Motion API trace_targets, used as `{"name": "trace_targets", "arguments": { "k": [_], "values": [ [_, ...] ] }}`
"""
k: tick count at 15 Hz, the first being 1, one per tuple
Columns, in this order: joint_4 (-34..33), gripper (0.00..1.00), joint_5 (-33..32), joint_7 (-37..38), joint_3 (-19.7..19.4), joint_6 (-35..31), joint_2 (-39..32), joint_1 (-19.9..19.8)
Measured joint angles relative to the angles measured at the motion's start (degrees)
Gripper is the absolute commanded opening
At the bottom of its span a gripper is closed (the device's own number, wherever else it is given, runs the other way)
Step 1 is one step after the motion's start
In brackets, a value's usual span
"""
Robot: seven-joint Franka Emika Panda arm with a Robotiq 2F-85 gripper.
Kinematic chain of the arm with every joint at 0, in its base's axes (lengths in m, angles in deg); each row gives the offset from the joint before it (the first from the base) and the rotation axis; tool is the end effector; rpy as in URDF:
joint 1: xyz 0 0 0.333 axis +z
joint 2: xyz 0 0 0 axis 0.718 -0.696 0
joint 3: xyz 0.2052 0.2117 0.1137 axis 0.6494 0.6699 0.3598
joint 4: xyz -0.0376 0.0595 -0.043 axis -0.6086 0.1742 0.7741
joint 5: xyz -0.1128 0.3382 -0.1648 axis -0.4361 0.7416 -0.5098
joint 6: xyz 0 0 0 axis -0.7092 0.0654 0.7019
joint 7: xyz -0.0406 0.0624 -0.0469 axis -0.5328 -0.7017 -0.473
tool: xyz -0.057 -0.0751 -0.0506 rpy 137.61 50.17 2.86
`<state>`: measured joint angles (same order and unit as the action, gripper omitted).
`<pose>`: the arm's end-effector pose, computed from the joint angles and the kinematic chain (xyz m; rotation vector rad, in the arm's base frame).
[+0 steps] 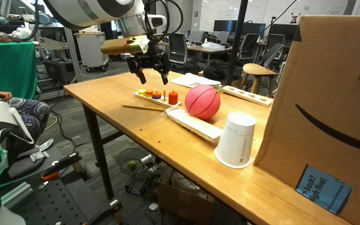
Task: Move the ball towards the box
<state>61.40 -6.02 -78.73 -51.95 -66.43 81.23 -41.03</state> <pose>0.4411 0.0777 0.3537 2.9333 0.4777 0.4467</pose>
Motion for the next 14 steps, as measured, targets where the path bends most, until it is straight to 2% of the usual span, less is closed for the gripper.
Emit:
{"name": "trace_targets", "arguments": {
  "k": [4,7,14],
  "values": [
    [-0.5,1.0,10.1,-10.7,-1.9,0.2,-1.9,0.4],
    [-1.8,1.0,15.1,-15.7,-2.2,0.2,-3.6,1.0],
    [-6.1,1.0,15.5,-18.4,-2.4,2.8,-5.8,1.0]
  ]
}}
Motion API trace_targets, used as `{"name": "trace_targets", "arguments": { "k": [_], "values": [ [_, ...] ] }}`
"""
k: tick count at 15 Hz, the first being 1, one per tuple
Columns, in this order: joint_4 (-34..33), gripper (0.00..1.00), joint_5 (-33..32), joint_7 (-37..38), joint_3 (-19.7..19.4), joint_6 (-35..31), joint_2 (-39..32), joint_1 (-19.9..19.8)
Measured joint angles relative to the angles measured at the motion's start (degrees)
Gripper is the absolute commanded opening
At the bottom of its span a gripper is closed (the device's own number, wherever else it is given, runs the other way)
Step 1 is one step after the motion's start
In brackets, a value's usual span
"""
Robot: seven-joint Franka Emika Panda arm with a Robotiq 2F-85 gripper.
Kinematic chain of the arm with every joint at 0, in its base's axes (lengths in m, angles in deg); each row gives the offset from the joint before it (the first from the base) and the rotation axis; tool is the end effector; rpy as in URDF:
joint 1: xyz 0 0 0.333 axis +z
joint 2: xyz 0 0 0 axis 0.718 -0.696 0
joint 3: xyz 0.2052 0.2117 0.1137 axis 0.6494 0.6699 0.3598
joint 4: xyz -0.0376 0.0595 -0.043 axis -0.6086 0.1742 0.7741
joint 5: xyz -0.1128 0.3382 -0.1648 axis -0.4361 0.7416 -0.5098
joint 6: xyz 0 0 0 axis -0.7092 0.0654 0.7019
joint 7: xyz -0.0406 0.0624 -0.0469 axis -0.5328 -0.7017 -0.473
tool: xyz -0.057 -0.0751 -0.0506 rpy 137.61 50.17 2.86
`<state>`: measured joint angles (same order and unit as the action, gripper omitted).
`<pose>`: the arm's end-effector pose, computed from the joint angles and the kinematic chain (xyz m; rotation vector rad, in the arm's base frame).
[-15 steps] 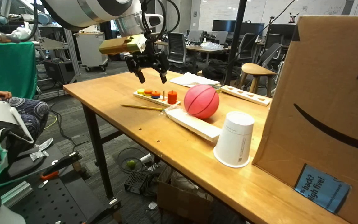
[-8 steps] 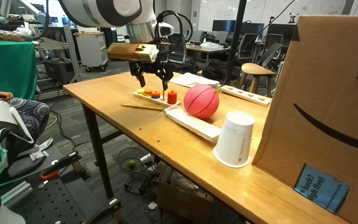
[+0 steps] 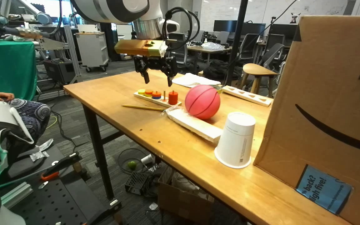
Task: Move the ball towards the box
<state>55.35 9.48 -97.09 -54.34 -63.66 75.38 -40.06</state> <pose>0.4748 0.0628 0.3478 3.0411 0.6042 0.3746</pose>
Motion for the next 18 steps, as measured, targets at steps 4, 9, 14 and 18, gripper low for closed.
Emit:
{"name": "trace_targets", "arguments": {
  "k": [4,9,14,18],
  "values": [
    [-1.5,1.0,1.4,-0.9,-0.4,1.7,-2.6,-0.3],
    [-3.9,1.0,1.5,-1.0,-0.5,2.5,-5.6,-0.9],
    [-5.5,1.0,0.7,-1.1,-1.1,4.5,-8.1,-3.5],
    [-7.9,1.0,-10.7,4.5,-4.0,2.8,-8.5,-6.5]
  ]
}}
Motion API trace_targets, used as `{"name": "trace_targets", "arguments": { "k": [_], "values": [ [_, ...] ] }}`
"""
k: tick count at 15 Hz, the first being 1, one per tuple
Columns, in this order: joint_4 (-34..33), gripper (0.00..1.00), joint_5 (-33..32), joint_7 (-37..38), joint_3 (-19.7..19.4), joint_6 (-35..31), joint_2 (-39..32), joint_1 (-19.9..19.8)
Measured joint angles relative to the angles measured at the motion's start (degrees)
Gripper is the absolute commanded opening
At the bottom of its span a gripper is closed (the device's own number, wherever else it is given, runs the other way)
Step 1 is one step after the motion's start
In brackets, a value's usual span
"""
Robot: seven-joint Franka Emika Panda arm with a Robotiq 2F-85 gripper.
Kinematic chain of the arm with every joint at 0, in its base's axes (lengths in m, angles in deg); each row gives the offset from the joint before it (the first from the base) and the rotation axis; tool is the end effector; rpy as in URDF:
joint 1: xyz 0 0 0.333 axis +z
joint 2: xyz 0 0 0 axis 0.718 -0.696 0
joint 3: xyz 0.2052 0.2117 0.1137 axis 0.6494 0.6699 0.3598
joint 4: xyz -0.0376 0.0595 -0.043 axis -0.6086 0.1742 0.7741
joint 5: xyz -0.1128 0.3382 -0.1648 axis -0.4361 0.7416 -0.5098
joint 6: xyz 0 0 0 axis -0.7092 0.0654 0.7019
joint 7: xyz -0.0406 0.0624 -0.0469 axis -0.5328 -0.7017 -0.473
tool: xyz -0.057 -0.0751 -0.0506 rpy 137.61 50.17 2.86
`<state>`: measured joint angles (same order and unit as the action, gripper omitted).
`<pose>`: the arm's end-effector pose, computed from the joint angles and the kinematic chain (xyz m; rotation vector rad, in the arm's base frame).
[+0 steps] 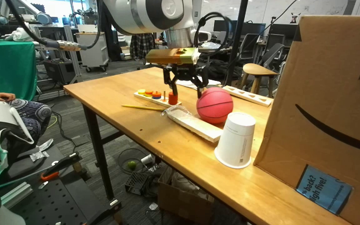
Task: Move the ball towards the box
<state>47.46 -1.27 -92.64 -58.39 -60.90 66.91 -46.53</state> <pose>0.5180 -0.0235 0.3277 2.9669 0.4204 0.2520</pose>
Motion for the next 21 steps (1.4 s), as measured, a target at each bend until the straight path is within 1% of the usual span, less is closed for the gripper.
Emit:
{"name": "trace_targets", "arguments": {
  "k": [3,5,7,9,11,13,16,18,21],
  "values": [
    [-2.7,1.0,-6.0,2.8,-2.6,-0.8,3.7,-2.8],
    [-3.1,1.0,-11.0,5.4,-3.4,-1.6,7.6,-4.6],
    [-2.6,1.0,-18.8,11.0,-3.2,-3.1,10.9,-6.3],
    [-1.4,1.0,-27.2,18.6,-1.8,-4.4,13.2,-7.9],
    [0.3,1.0,-32.3,24.6,-0.2,-4.5,15.0,-8.6],
    [2.4,1.0,-35.4,29.1,1.3,-4.5,16.3,-8.6],
    [5.4,1.0,-38.0,34.0,3.4,-4.4,18.1,-8.6],
    [7.0,1.0,-38.4,35.9,4.4,-4.3,19.0,-8.6],
    [7.7,1.0,-38.4,36.5,4.6,-4.3,19.6,-8.6]
  ]
}}
